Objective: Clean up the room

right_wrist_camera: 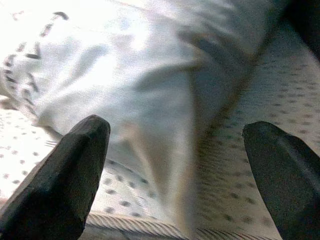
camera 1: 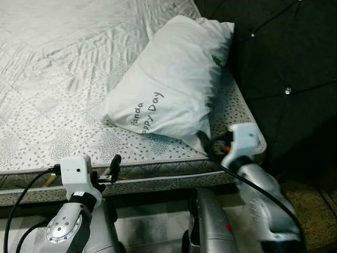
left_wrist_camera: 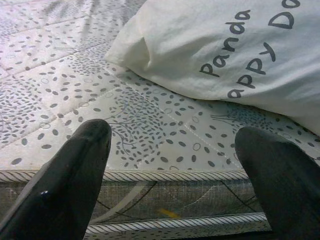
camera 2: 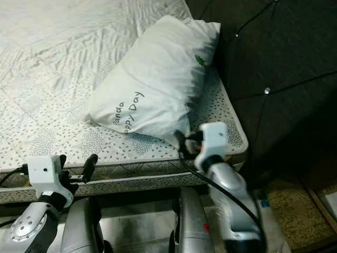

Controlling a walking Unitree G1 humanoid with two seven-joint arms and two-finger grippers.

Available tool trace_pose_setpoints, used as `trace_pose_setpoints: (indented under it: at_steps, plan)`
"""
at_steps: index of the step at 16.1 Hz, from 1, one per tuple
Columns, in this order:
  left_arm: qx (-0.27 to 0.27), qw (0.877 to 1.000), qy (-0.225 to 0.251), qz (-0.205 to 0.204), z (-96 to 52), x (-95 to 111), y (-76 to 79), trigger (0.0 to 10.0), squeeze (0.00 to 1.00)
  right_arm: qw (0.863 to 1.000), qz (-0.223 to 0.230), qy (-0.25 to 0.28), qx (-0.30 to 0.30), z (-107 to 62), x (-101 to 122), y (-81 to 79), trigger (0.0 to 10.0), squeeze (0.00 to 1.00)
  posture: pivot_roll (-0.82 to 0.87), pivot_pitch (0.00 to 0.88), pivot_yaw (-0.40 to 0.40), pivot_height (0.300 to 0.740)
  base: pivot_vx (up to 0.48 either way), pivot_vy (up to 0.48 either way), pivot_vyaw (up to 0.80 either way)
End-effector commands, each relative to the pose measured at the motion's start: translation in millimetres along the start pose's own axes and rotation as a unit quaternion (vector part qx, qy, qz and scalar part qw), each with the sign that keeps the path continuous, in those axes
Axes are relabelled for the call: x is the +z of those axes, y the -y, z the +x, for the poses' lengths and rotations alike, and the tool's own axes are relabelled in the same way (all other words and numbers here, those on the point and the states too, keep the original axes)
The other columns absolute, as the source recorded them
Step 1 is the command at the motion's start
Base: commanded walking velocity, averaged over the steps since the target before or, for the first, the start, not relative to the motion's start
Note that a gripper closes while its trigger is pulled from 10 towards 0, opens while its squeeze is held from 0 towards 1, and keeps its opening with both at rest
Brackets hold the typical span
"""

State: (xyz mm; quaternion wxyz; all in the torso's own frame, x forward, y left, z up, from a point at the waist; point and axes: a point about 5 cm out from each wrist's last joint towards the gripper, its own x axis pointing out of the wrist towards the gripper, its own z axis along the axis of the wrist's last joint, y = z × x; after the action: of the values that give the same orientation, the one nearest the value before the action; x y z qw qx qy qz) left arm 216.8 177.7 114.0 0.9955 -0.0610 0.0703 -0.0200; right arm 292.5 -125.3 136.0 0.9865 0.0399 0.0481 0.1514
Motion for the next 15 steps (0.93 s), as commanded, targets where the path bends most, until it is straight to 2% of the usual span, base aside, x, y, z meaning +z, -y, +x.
trace_pose_setpoints:
  at_steps: [1,2,6,12,15]
  plan:
    - [0.001,1.000,-0.003,0.005,-3.9,0,-1.6,10.0,0.00,1.000,0.009,-0.010,0.007,0.4,-5,-3.3,10.0,0.00,-0.05,0.192,-0.038,0.535,0.000,0.000,0.00]
    - [0.005,1.000,-0.003,0.010,-6.1,2,-3.9,10.0,0.00,0.999,0.020,-0.019,0.027,2.3,-10,-13.3,10.0,0.00,-0.04,0.198,-0.038,0.535,0.000,0.000,0.00]
    - [0.011,1.000,-0.009,0.015,-11.5,3,-7.5,10.0,0.00,0.998,0.042,-0.027,0.036,8.4,-15,-22.2,10.0,0.00,-0.02,0.216,-0.031,0.535,0.000,0.000,0.00]
    - [0.007,1.000,-0.018,0.015,-19.3,3,-2.9,10.0,0.00,0.998,0.056,0.027,0.030,42.1,0,-51.8,10.0,0.00,0.01,0.238,-0.017,0.535,0.000,0.000,0.00]
    - [0.008,1.000,-0.025,0.016,-24.1,2,-1.7,10.0,0.00,0.997,0.049,0.037,0.041,60.9,3,-69.5,10.0,0.00,0.02,0.250,-0.021,0.535,0.000,0.000,0.00]
